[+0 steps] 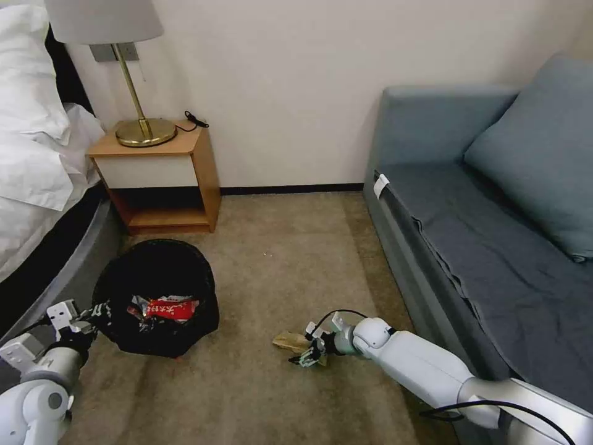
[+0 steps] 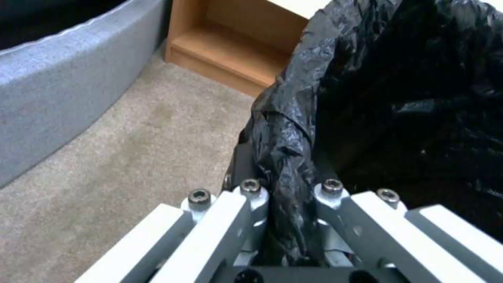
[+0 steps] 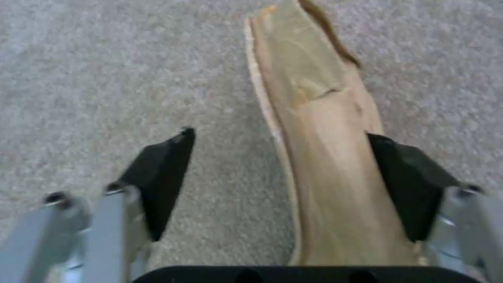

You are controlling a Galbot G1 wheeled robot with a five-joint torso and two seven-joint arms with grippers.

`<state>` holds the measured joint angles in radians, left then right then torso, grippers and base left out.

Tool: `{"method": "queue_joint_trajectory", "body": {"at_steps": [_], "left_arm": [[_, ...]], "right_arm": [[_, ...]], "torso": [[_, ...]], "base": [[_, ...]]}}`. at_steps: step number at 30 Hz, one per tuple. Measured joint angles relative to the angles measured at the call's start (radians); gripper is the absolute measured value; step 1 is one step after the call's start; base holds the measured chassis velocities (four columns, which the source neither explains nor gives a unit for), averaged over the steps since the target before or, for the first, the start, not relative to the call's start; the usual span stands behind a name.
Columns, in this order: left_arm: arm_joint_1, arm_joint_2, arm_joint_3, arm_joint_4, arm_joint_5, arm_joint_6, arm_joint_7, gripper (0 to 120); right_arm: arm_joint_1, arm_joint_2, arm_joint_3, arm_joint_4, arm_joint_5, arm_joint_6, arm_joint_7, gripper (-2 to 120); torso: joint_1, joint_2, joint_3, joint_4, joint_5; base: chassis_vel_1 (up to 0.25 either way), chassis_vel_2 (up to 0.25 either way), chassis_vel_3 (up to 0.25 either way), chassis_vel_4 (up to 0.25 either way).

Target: Pick up the trash bin, then pick up the garbage on the floor and place it into the trash bin.

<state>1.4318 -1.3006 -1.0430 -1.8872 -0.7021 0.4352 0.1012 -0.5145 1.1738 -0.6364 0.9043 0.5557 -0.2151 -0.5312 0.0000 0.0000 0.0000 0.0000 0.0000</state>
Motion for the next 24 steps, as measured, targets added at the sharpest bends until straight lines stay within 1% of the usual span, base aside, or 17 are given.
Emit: {"method": "queue_joint_trajectory", "body": {"at_steps": [2,3,7,8,11,12,13,14,16,17,18,19,24], "left_arm": [[-0.001,0.000,0.004,0.000,0.001,0.000,0.000,4],[-0.001,0.000,0.004,0.000,0.001,0.000,0.000,4],[-0.002,-0.003,0.011,-0.001,0.005,0.000,0.000,4],[-0.002,-0.003,0.011,-0.001,0.005,0.000,0.000,4],[-0.002,-0.004,0.014,-0.002,0.005,0.002,-0.002,4],[-0.003,-0.005,0.016,-0.003,0.005,0.004,-0.004,4],[-0.003,-0.005,0.016,-0.003,0.005,0.004,-0.004,4],[-0.003,-0.005,0.019,-0.004,0.005,0.005,-0.005,4],[-0.004,-0.008,0.023,-0.007,0.007,0.008,-0.007,4],[-0.004,-0.009,0.026,-0.008,0.008,0.008,-0.008,4],[-0.004,-0.009,0.026,-0.008,0.008,0.008,-0.008,4],[-0.005,-0.011,0.029,-0.010,0.010,0.010,-0.009,4],[-0.008,-0.014,0.039,-0.016,0.017,0.014,-0.012,4]], "right_arm": [[-0.003,0.000,0.007,-0.002,-0.001,0.004,0.016,62],[-0.003,0.000,0.007,-0.002,-0.001,0.004,0.016,62],[-0.010,-0.002,0.021,-0.006,-0.007,0.015,0.024,44],[-0.010,-0.002,0.021,-0.006,-0.007,0.015,0.024,44],[-0.016,-0.013,0.037,-0.006,-0.010,0.026,0.028,29],[-0.017,-0.014,0.047,-0.005,-0.010,0.030,0.031,26],[-0.017,-0.014,0.047,-0.005,-0.010,0.030,0.031,26],[-0.020,-0.015,0.063,-0.003,-0.010,0.034,0.036,19],[-0.022,-0.020,0.093,0.010,-0.003,0.036,0.055,11],[-0.022,-0.026,0.107,0.019,0.002,0.036,0.064,8],[-0.022,-0.026,0.107,0.019,0.002,0.036,0.064,8],[-0.022,-0.035,0.122,0.028,0.007,0.036,0.071,2],[-0.026,-0.064,0.171,0.068,0.019,0.036,0.089,0]], "torso": [[0.000,0.000,0.000,0.0000,0.0000],[0.000,0.000,0.000,0.0000,0.0000],[0.000,0.000,0.000,0.0000,0.0001],[0.000,0.000,0.000,0.0000,0.0001],[0.000,0.000,0.000,-0.0001,0.0000],[0.000,0.000,0.000,-0.0001,0.0000],[0.000,0.000,0.000,-0.0001,0.0000],[0.000,0.000,0.000,-0.0001,0.0001],[0.000,0.000,0.000,0.0000,0.0002],[0.000,0.000,0.000,0.0002,0.0002],[0.000,0.000,0.000,0.0002,0.0002],[0.000,0.000,0.000,0.0001,0.0001],[0.000,0.000,0.000,-0.0001,0.0001]], "base": [[0.000,0.000,0.000,0.000],[0.000,0.000,0.000,0.000],[0.000,0.000,0.000,0.000],[0.000,0.000,0.000,0.000],[0.000,0.000,0.000,0.000],[0.000,0.000,0.000,0.000],[0.000,0.000,0.000,0.000],[0.000,0.000,0.000,0.000],[0.000,0.000,0.000,0.000],[0.000,0.000,0.000,0.000],[0.000,0.000,0.000,0.000],[0.000,0.000,0.000,0.000],[0.000,0.000,0.000,0.000]]}}
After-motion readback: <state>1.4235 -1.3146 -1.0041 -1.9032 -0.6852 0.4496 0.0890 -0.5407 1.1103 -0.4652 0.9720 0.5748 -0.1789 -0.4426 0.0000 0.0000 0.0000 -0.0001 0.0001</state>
